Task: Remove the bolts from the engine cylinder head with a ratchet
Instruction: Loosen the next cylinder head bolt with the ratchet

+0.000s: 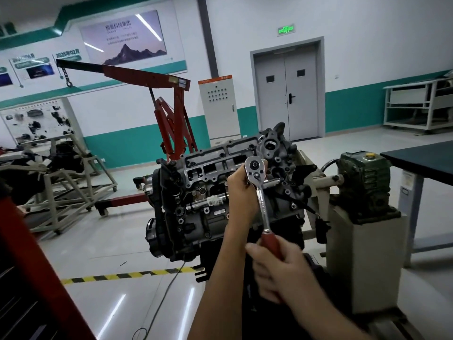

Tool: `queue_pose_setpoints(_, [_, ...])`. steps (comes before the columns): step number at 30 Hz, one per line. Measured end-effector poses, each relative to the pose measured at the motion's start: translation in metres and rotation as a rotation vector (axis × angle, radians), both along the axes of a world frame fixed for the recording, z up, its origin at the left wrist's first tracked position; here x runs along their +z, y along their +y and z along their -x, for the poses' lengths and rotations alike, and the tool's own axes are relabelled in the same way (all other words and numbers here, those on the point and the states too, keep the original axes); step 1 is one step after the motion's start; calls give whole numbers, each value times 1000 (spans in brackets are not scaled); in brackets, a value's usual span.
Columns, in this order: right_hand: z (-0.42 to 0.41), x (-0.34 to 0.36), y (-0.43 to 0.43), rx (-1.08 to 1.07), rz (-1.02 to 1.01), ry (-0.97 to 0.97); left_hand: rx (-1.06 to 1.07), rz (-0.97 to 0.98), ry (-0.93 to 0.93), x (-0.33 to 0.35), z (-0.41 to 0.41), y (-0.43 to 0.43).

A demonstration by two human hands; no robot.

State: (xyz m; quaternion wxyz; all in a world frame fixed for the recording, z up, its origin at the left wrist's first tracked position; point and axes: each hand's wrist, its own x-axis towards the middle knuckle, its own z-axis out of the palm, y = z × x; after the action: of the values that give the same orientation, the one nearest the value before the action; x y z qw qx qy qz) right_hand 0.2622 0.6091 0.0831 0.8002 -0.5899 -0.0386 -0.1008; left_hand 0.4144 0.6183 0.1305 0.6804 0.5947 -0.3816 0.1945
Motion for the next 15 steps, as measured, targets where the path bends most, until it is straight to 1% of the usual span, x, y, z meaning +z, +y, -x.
queue_pose_setpoints(2, [-11, -5, 26, -54, -73, -45, -31, -16, -29, 2, 0, 2])
queue_pose_setpoints(3, [-13, -7, 28, -56, -60, -29, -43, -22, -33, 3, 1, 4])
queue_pose_setpoints(6, [-5, 2, -10, -22, 108, 103, -42, -89, -16, 4, -5, 7])
queue_pose_setpoints(7, [-3, 8, -33, -9, 199, 147, -49, -114, -16, 5, -7, 8])
queue_pose_setpoints(8, [0, 17, -58, -21, 337, 171, -51, -138, -20, 6, -8, 9])
queue_pose_setpoints(10, [7, 46, -104, -118, 694, 153, -50, -186, -20, 10, -9, 10])
queue_pose_setpoints(11, [11, 60, -118, -142, 799, 133, -54, -187, -17, 10, -8, 10])
queue_pose_setpoints(12, [13, 68, -126, -137, 824, 117, -53, -170, -14, 9, -7, 9])
queue_pose_setpoints(13, [13, 69, -127, -115, 794, 107, -48, -144, -9, 8, -6, 8])
queue_pose_setpoints(15, [11, 52, -107, -76, 656, 120, -43, -94, 7, 3, -3, 5])
